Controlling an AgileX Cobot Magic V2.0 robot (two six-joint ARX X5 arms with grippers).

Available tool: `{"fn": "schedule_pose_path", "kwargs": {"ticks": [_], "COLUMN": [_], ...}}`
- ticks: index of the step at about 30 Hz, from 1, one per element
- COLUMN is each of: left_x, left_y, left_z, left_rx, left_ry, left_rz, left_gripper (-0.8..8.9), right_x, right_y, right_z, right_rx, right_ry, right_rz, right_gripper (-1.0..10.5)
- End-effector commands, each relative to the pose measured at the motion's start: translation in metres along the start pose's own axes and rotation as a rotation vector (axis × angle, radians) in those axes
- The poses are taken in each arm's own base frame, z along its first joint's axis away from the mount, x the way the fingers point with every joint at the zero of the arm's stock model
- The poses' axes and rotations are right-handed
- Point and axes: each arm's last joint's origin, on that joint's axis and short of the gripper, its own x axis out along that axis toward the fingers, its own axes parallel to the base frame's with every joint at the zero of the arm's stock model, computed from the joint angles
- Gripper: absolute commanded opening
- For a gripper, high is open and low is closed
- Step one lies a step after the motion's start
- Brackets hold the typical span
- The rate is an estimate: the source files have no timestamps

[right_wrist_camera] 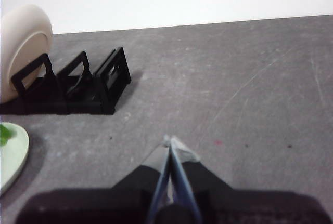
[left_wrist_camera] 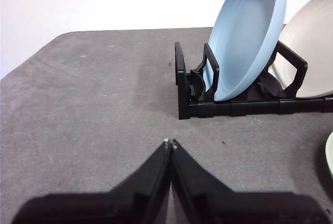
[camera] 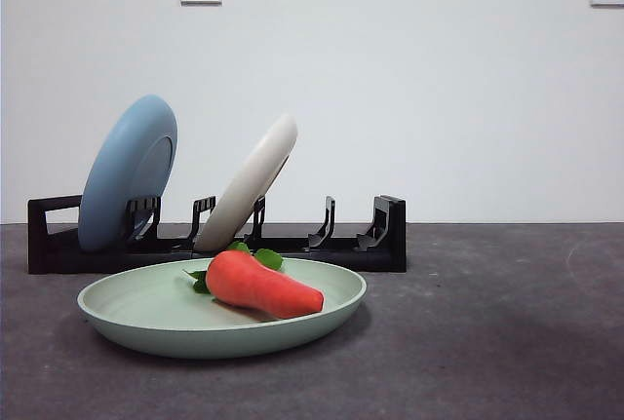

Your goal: Take the green plate from the plate rack,put the plate on the table,take the carrot from the table,put the carrot in the plate

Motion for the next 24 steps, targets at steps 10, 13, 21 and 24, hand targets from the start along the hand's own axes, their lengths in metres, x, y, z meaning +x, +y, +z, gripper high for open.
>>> {"fn": "schedule_pose_path", "kwargs": {"ticks": [10,13,21,24], "left_x": [0.001,0.001,0.001,0.001], "left_y": [0.0,0.0,0.0,0.0], "left_z": [-0.004,-0.004,-0.004,-0.004], "left_rx": [-0.006,-0.006,-0.006,-0.006], "left_ry": [0.005,0.005,0.005,0.005], "left_rz": [0.005,0.005,0.005,0.005], "left_gripper": [-0.03,-0.03,-0.03,-0.03], "right_x": [0.006,0.006,0.006,0.006], "right_y": [-0.003,-0.003,-0.003,-0.003], "right_z": [-0.023,-0.022,-0.022,-0.022], "right_rx": [0.039,0.047,0.046,0.046], "right_ry": [0.026,0.025,0.026,0.026], "right_rz": [-0.015,-0.009,-0.011,-0.01], "right_gripper": [0.0,0.0,0.0,0.0]}}
